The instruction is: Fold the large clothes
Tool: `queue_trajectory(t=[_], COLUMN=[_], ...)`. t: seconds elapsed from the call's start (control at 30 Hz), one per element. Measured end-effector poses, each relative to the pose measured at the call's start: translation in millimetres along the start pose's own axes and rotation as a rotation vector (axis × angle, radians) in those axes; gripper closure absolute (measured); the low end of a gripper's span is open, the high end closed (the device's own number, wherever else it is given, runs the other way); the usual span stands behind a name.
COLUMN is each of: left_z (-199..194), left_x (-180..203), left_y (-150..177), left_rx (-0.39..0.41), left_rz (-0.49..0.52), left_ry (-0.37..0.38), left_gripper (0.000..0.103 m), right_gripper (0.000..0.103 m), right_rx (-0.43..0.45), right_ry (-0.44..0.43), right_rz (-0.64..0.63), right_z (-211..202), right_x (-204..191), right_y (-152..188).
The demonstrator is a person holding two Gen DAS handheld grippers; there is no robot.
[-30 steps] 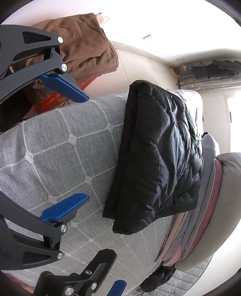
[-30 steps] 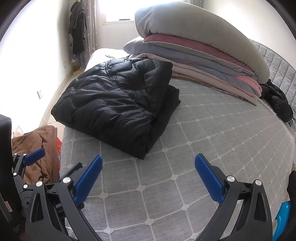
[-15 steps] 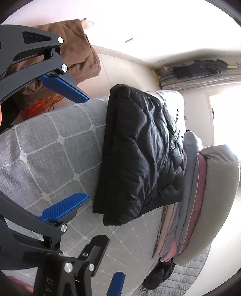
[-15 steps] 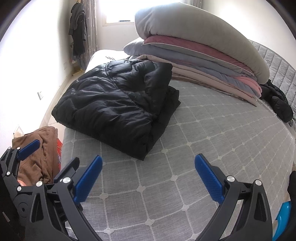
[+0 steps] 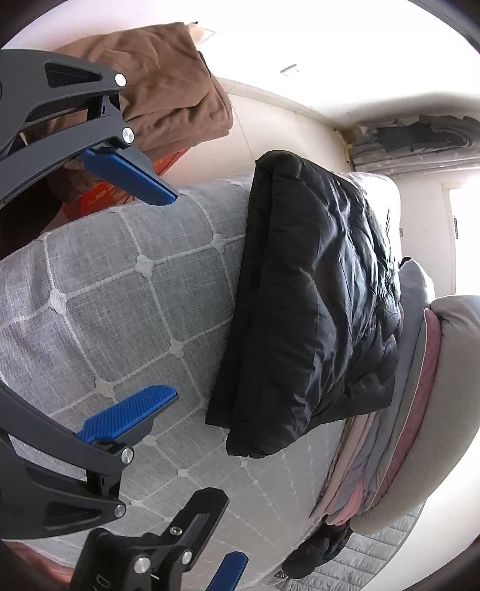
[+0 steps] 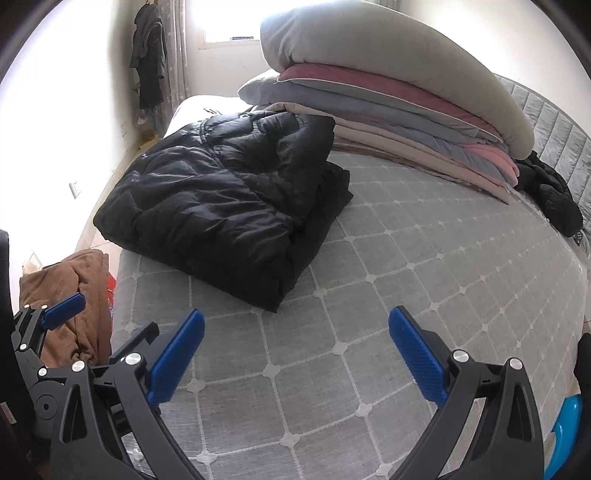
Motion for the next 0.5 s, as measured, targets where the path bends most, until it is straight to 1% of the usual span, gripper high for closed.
queue_trajectory(t=[0.5], left_z=[2], left_x=[10], left_y=[5], left_rx=[-0.02], left_rz=[0.013], left_ry=[0.008], left_gripper=[0.009], right_gripper=[0.007], right_rx=[-0.012], right_ry=[0.009], right_rz=[0.009], right_z=[1], right_x=[6], right_y=[7])
Point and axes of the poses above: each gripper's, at about its wrist camera, not at the fingertips, and z roughly the way its jaws point, x to its right, y to its underside, the point moved 5 cm from there along z, roughly the way its jaws point, and after that the axes turned 10 degrees about -z, right-handed, at the moved point
